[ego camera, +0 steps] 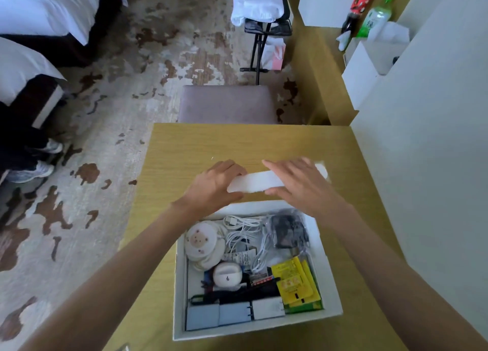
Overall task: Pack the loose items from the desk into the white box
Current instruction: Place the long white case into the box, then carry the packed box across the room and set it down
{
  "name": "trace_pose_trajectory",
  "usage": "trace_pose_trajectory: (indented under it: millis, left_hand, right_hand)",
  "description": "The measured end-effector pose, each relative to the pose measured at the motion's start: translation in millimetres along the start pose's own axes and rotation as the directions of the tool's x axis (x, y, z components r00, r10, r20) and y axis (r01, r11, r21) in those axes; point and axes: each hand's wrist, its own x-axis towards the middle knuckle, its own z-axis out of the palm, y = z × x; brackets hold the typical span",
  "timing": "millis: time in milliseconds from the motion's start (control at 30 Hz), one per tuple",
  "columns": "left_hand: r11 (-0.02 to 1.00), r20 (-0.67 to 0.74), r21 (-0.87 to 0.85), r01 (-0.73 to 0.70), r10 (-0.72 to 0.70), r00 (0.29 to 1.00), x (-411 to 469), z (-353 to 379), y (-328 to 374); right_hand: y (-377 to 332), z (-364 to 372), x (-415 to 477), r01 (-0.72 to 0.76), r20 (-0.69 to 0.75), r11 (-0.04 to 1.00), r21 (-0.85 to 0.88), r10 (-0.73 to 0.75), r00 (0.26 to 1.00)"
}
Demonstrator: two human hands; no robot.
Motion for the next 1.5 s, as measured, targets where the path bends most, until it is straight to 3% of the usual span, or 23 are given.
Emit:
trace_pose_trajectory:
  millis: [67, 133, 233, 333, 467, 667, 833, 967, 1100, 1167, 1233, 1300, 1367, 1433, 1500]
  left_hand:
    - [1.000, -0.017, -0.030, -0.006, 0.006, 1.000, -30, -7, 5]
    - [0.998, -0.019, -0.002, 0.056, -0.056, 0.998, -59, -8, 6]
    - [0.954, -0.039, -0.005, 0.299, -0.299, 0.953, -104, 2, 5]
    - [0.861, 0.013, -0.134, 0.491, -0.494, 0.869, -142, 13, 11]
    - [0.756, 0.137, -0.290, 0.587, -0.574, 0.807, -168, 22, 16]
    - [0.737, 0.156, -0.209, 0.642, -0.623, 0.766, -176, 33, 14]
    - [0.676, 0.162, -0.225, 0.702, -0.684, 0.711, -178, 34, 20]
    - [0.646, 0.144, -0.157, 0.747, -0.733, 0.665, -181, 34, 33]
    - [0.580, 0.189, -0.032, 0.814, -0.796, 0.574, -169, 25, 46]
    - [0.545, 0.189, -0.022, 0.838, -0.821, 0.539, -160, 21, 48]
    - [0.521, 0.161, 0.000, 0.853, -0.842, 0.514, -156, 22, 49]
    - [0.508, 0.104, 0.029, 0.861, -0.858, 0.503, -160, 31, 50]
    - [0.510, 0.017, 0.058, 0.858, -0.860, 0.510, -167, 40, 52]
    - [0.533, -0.040, 0.084, 0.842, -0.842, 0.538, -171, 45, 54]
    - [0.560, -0.055, 0.092, 0.823, -0.823, 0.566, -175, 46, 54]
  right_hand:
    - [-24, -7, -13, 0.033, 0.047, 0.999, 0.044, -0.035, 0.998]
    - [-46, -11, -28, -0.027, 0.133, 0.994, 0.107, 0.012, 0.991]
    - [-69, -15, -56, -0.192, 0.195, 0.950, 0.245, 0.146, 0.970]
    - [-91, -18, -91, -0.337, 0.236, 0.829, 0.446, 0.254, 0.938]
    - [-119, -15, -120, -0.393, 0.402, 0.785, 0.478, 0.203, 0.893]
    - [-137, 11, -110, -0.471, 0.594, 0.712, 0.521, 0.094, 0.799]
    - [-150, 29, -98, -0.408, 0.540, 0.750, 0.520, 0.082, 0.838]
    - [-158, 33, -102, -0.405, 0.585, 0.754, 0.518, 0.033, 0.810]
    - [-136, 13, -114, -0.343, 0.349, 0.722, 0.601, 0.148, 0.925]
    - [-116, 2, -125, -0.330, 0.187, 0.716, 0.615, 0.274, 0.943]
    - [-95, -2, -137, -0.412, 0.073, 0.675, 0.612, 0.470, 0.879]
    - [-78, 1, -147, -0.579, 0.077, 0.587, 0.565, 0.661, 0.746]
    - [-70, 6, -154, -0.769, 0.315, 0.348, 0.537, 0.762, 0.565]
    - [-70, 14, -160, -0.852, 0.581, 0.066, 0.519, 0.704, 0.409]
    - [-77, 20, -165, -0.848, 0.701, -0.088, 0.522, 0.610, 0.369]
